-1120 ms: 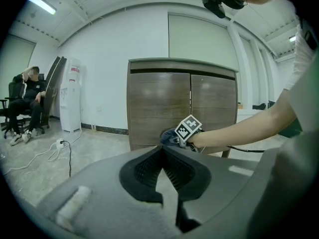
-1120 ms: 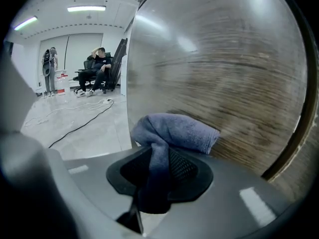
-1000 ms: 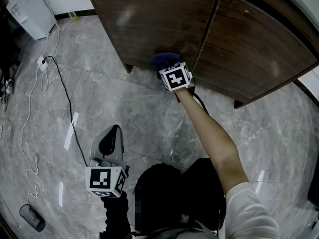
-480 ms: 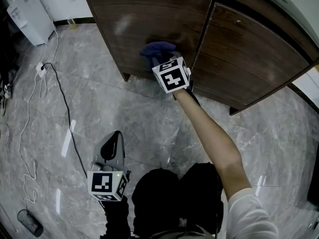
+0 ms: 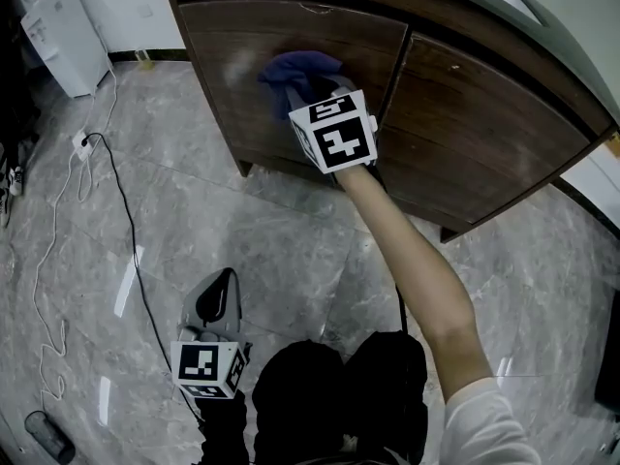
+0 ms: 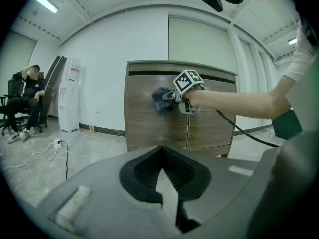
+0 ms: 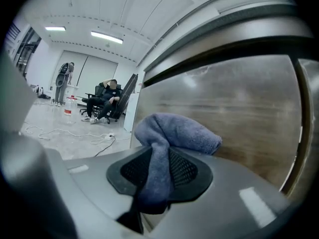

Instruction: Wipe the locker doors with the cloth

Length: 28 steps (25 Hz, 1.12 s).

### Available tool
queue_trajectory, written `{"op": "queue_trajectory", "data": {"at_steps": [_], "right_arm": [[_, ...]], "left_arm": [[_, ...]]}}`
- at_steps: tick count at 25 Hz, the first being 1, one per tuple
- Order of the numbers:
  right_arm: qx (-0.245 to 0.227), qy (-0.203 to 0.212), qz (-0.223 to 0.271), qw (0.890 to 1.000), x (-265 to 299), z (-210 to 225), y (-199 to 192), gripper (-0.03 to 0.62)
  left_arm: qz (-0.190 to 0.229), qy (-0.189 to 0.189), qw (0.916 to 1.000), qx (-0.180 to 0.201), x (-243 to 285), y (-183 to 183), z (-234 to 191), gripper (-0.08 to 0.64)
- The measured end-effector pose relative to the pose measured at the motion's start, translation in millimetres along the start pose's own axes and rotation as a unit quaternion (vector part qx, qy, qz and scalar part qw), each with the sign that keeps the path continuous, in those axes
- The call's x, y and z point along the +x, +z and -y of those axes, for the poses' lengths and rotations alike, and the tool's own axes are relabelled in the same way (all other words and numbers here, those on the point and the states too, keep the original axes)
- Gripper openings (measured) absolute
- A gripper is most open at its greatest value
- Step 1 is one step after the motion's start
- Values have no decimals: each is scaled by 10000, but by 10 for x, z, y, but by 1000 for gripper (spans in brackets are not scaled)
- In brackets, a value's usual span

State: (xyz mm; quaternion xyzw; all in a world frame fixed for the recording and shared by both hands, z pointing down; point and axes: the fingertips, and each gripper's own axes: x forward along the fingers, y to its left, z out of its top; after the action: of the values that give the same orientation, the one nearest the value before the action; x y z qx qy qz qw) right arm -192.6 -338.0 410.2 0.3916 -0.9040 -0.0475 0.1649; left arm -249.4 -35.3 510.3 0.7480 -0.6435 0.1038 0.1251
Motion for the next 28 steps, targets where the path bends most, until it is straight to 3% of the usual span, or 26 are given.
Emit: {"op": "queue_trajectory", "data": {"at_steps": [7, 17, 23, 28], "right_arm": [[-93, -25, 365, 9993, -77, 45, 622, 104], [-137, -100, 671, 9976, -126, 125, 1032, 104], [-505, -283, 661, 9961, -74, 65, 967, 106], [-353, -146, 430, 9983, 82, -88, 587, 106]], "left_arm": [[-12, 5, 10000, -40, -44, 3, 5, 0], [53, -17, 10000, -66, -60, 10, -2, 0], [43, 28, 9999, -100, -86, -21, -74, 0], [4, 38, 9999, -131, -88, -70, -100, 0]]}}
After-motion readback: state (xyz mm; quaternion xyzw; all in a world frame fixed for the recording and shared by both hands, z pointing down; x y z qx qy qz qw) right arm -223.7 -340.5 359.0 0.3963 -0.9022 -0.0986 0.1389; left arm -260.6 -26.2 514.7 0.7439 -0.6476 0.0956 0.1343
